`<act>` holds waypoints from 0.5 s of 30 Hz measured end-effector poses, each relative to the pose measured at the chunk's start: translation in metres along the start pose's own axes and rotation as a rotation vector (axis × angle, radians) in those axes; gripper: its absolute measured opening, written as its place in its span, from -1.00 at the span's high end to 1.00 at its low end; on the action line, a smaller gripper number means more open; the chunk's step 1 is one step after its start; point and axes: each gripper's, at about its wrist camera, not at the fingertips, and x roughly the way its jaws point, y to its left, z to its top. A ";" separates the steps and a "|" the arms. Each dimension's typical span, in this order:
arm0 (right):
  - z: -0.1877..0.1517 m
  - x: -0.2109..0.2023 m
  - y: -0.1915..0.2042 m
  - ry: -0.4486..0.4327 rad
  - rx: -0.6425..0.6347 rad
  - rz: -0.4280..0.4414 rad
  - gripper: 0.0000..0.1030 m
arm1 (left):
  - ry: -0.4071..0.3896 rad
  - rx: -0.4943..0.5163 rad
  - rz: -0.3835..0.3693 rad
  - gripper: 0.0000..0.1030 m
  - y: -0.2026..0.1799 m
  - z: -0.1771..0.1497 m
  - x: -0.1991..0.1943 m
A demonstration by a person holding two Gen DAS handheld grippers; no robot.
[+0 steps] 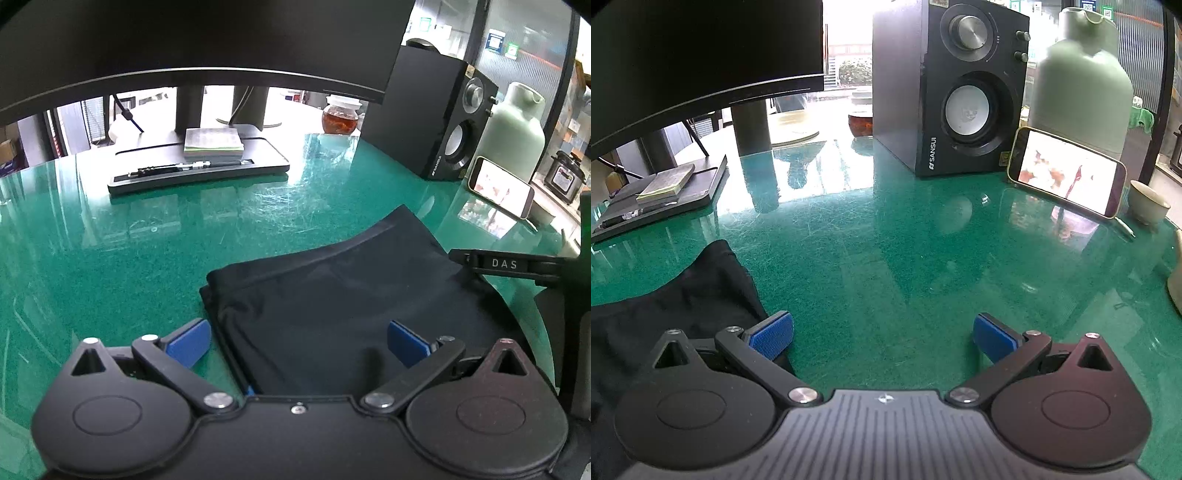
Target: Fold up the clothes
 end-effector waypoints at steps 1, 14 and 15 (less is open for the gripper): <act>0.000 0.000 0.000 0.000 -0.001 0.000 -1.00 | -0.006 0.004 -0.002 -0.99 0.000 -0.001 0.000; 0.001 -0.006 -0.001 -0.002 0.018 -0.022 -1.00 | -0.011 0.084 -0.035 -0.99 0.004 -0.005 0.001; 0.001 -0.006 -0.001 -0.002 0.018 -0.022 -1.00 | -0.015 0.079 -0.038 -0.99 0.005 -0.005 0.001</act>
